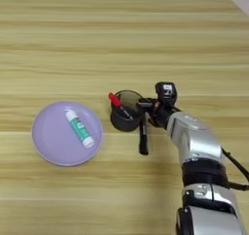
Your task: Move the objects on the table
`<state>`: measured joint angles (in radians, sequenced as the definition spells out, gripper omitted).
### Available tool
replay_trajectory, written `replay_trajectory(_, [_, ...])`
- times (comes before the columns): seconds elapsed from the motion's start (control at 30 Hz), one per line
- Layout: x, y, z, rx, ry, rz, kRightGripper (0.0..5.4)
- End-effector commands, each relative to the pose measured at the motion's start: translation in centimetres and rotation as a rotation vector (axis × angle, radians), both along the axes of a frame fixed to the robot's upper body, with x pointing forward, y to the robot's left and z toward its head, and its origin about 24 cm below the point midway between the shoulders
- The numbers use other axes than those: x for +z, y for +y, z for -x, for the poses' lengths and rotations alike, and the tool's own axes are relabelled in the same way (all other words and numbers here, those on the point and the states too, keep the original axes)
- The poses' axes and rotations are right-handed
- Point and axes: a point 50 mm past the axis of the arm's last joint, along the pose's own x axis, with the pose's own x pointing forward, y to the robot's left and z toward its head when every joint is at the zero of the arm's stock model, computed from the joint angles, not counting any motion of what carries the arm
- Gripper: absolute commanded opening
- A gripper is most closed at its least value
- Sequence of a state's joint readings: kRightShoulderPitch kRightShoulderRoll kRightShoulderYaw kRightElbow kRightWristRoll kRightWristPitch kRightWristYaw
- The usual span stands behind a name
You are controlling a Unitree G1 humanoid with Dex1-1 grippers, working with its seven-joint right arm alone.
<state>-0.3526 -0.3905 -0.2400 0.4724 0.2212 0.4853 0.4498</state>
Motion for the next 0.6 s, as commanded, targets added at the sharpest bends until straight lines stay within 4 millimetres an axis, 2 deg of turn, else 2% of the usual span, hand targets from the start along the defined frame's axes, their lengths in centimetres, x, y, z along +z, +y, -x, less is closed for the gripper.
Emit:
replay_trajectory(0.03, [2.7,-0.3,-1.0,0.007,-0.094,0.03,0.25])
replay_trajectory(0.6, [1.2,0.0,0.2,0.022,-0.02,0.002,0.25])
